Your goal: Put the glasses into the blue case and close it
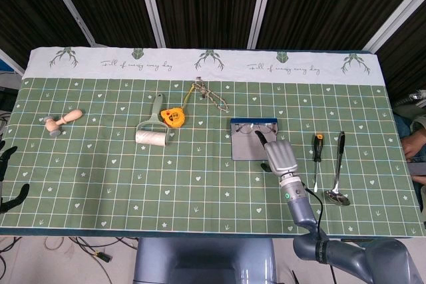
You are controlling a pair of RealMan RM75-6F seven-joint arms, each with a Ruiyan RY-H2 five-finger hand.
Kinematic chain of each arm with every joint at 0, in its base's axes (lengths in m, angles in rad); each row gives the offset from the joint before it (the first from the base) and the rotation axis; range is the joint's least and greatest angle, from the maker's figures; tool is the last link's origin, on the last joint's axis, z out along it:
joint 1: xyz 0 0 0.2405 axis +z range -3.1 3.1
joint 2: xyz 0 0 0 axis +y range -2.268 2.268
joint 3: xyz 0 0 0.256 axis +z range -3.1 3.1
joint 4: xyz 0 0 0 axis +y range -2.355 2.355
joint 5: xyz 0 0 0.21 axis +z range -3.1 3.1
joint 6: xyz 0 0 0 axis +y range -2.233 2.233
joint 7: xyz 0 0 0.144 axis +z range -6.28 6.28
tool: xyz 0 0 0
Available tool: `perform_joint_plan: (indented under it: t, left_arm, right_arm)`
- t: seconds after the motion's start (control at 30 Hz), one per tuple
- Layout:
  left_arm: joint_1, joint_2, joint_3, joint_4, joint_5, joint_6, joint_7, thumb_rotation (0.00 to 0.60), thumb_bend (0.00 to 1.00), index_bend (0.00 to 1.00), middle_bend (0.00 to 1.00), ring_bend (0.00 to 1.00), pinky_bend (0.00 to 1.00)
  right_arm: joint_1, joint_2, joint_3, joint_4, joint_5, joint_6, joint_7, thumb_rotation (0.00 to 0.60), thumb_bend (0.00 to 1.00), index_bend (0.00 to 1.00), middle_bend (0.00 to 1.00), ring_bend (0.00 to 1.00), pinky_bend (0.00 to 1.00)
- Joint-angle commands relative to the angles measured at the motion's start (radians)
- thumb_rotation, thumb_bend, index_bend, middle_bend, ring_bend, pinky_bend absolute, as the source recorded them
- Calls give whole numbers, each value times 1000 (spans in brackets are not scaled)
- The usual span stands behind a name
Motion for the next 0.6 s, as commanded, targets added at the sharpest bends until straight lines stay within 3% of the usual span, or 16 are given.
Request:
perform_joint_plan:
  t: [0.03,0.3,0.43,0.6]
  left_arm:
    - [0,0,0,0,0,1,1,600,315,97,0,0,0]
    - [1,-2,-1,0,-1,4,6,600,315,97,0,0,0]
    - [1,-4,-2,1,-1,8,9,600,316,97,0,0,0]
    - [1,-6,-3,1,0,10,11,600,315,97,0,0,0]
  right_arm:
    - [-4,-1,3,-1,-9,2,-2,600,128,175,532,639,695]
    - [-15,3,12,-9,-15,-11,-16,600,129,175,353,401,323]
    - [-17,3,20,-10,-18,-15,-21,600,127,175,274,298,252]
    - [-19,-7,29,0,-27,-15,-18,600,122,175,229,242,231]
